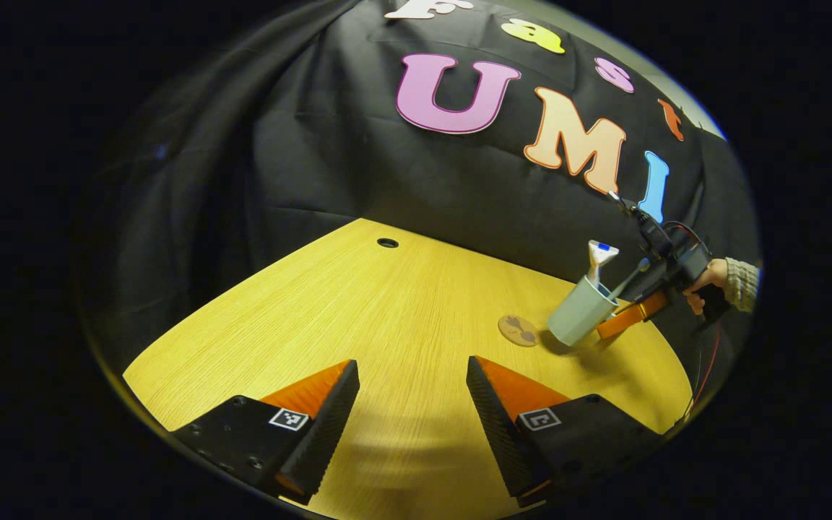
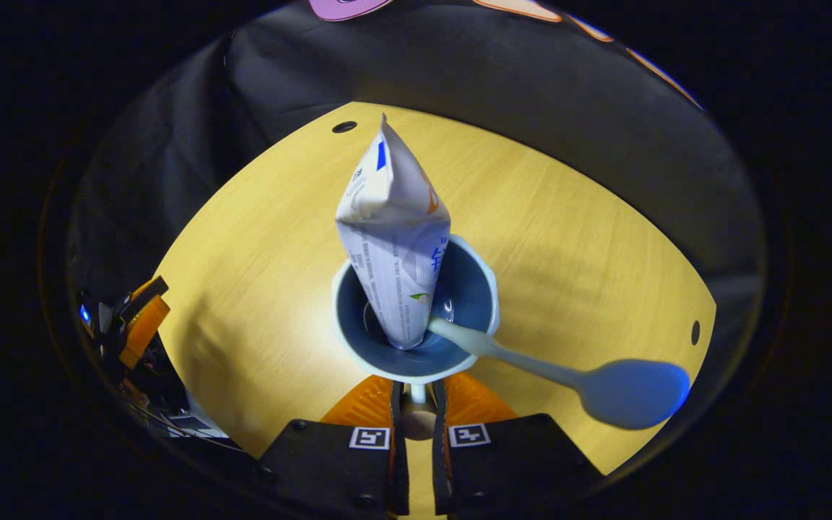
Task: Put the toothbrush and toothpaste on the desktop into the cup, then pick up the cup and place it on the coaster on the desktop.
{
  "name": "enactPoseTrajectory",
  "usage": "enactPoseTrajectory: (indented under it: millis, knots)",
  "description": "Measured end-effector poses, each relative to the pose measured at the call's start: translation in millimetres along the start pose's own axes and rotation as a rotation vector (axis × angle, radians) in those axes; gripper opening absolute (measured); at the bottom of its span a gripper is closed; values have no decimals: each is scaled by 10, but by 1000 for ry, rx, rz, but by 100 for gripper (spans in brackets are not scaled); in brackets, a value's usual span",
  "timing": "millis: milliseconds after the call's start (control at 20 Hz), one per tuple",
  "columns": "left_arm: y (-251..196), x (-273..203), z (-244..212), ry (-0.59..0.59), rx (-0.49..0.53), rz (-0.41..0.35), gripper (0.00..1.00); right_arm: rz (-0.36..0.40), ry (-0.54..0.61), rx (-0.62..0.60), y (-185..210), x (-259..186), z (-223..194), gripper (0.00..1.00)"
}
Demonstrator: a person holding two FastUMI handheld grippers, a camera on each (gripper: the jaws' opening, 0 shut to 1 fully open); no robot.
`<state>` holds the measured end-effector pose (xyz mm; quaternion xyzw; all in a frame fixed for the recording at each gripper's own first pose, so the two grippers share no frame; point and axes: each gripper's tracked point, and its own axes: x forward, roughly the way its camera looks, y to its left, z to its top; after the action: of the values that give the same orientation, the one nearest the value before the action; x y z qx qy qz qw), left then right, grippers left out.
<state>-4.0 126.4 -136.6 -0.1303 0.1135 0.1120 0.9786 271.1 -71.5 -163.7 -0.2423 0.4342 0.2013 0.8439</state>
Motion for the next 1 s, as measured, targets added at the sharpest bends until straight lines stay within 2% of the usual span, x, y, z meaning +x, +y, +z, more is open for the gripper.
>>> enactPoseTrajectory:
  millis: [50, 100, 200, 700, 900, 1000]
  knots:
    - [35, -36, -16, 1, -6, 7, 89, 4, 4, -15, -11, -15, -1, 19]
    - [79, -72, -30, 2, -10, 15, 90, 8, 2, -25, -22, -13, 9, 15]
    - [152, -142, -56, 6, -15, 32, 89, 13, 4, -36, -36, -13, 8, 15]
    - [410, -252, -28, 2, -28, 117, 89, -51, 36, -106, -143, -18, -23, 15]
    - [345, -220, 39, -16, -38, 112, 89, -52, 38, -108, -140, -10, -21, 16]
    - [285, -202, 18, -12, -37, 98, 89, -44, 35, -115, -138, -47, -28, 21]
